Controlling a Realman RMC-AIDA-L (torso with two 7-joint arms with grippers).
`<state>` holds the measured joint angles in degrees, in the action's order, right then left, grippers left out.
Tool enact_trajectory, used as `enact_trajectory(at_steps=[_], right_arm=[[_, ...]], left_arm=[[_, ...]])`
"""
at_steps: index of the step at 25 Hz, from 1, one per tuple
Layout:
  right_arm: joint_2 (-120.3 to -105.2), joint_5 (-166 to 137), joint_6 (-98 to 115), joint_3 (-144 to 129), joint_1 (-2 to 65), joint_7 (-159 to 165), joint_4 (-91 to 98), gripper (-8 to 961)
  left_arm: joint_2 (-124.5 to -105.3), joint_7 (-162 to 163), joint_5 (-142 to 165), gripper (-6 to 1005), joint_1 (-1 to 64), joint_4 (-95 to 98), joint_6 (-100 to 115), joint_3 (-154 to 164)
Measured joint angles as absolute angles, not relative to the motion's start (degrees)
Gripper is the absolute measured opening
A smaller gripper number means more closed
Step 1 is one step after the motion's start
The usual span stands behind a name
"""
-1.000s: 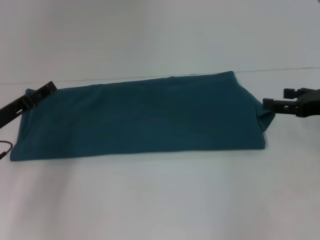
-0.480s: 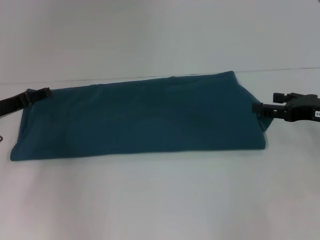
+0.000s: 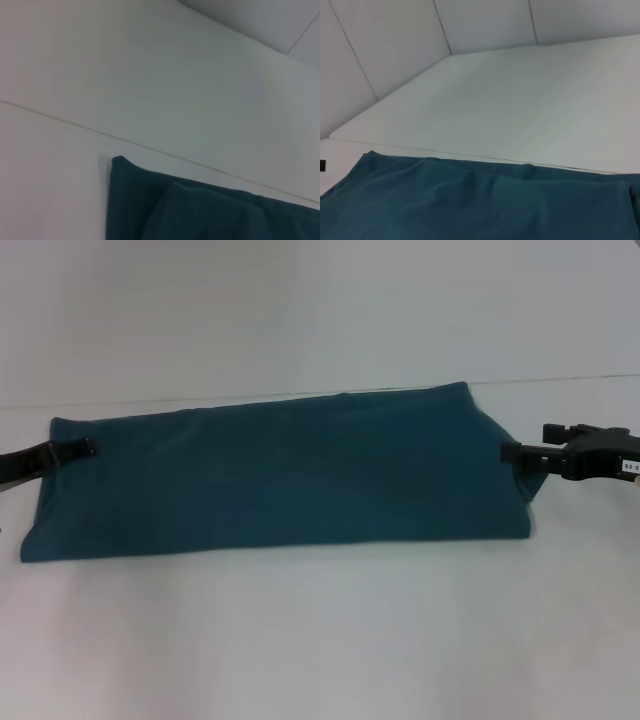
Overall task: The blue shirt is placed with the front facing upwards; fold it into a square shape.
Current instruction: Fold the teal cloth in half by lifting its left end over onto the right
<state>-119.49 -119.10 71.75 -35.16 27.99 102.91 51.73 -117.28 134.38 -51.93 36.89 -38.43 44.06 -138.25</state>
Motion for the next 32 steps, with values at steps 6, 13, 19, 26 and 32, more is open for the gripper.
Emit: enact_trajectory(at_steps=[6,13,19,26,32], right_arm=[[-119.47,-119.08,71.09,-35.6,28.22,102.91,51.14,927],[-119.51,-119.08,71.07,-35.42,28.21,102.92,50.65,927],[-119.53,-119.09,71.07,-35.61,28.35,103.07,50.22,927],[-119.53,-119.09,71.1,-35.67,28.52,103.1,49.92,927],[-119.53,-119.1,71.11,-35.69,28.58,103.3,49.92,927]], left_arm=[[-117.36,134.11,-51.71,884,36.68,-38.21,42.41,-138.25],[-117.38,134.26,-50.07,884,36.6,-36.18,39.67,-138.25],[-117.37,134.11,-50.0,884,37.32,-33.77,37.11,-138.25],[-117.34,134.03,-49.44,884,37.58,-32.86,35.31,-138.16],[-117.38,134.03,-49.4,884,38.38,-30.65,32.26,-138.16]])
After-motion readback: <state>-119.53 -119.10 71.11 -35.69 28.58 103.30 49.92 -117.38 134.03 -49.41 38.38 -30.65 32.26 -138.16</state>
